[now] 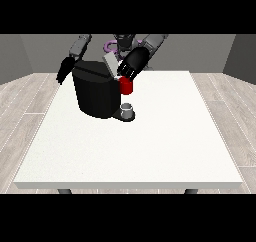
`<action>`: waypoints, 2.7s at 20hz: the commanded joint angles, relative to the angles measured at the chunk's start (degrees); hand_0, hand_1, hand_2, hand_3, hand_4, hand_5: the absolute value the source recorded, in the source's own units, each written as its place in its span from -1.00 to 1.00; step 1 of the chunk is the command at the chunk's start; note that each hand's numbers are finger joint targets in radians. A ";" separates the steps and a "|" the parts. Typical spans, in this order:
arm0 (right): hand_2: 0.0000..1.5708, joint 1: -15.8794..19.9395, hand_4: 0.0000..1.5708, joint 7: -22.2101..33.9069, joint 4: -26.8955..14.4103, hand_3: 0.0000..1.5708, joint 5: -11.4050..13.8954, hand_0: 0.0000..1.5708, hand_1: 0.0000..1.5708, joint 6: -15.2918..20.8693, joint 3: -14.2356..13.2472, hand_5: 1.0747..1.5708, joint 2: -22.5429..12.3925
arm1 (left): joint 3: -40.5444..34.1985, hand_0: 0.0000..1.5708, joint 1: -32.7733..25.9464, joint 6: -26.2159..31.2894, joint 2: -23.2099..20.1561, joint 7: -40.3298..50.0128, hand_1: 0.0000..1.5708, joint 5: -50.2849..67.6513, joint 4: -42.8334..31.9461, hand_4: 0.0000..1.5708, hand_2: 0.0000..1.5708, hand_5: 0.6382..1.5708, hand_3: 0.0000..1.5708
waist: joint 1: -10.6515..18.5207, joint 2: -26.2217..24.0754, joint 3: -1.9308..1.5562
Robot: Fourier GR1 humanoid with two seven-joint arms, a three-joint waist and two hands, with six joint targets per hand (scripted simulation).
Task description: Insert the coffee pod into the coffee machine and close the lid
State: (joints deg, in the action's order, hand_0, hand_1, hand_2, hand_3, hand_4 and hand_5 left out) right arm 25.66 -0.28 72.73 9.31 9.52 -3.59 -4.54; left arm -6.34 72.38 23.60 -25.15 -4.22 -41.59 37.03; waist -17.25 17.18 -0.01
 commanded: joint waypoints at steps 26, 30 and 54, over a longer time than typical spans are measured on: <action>-1.00 2.28 -1.00 0.20 0.17 -1.00 0.73 -1.00 -1.00 1.79 -0.13 1.00 0.27 | 1.87 0.41 0.64 -8.46 -1.08 -5.85 0.41 -6.19 -1.14 -1.00 0.43 1.00 0.23 | -0.52 3.22 -0.01; -1.00 4.08 -1.00 4.09 1.99 -1.00 1.07 -1.00 -1.00 1.00 1.07 1.00 0.26 | 0.18 0.59 2.17 -9.60 -1.28 -5.79 0.59 -5.43 -2.13 -1.00 0.54 1.00 0.22 | -2.15 3.16 0.00; -1.00 2.88 -0.74 2.42 1.18 -1.00 1.91 -1.00 -1.00 2.02 -0.05 1.00 -0.77 | 2.05 -1.00 0.51 -14.07 -5.58 -12.47 -1.00 -10.96 -0.61 -1.00 -0.29 1.00 -0.42 | -0.75 5.34 -0.01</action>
State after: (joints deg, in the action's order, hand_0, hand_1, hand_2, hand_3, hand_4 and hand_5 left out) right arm 28.03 1.62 74.48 11.24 11.30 -2.84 -4.72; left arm -4.07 73.45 11.35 -31.02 -16.25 -52.04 36.93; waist -18.87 22.29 -0.17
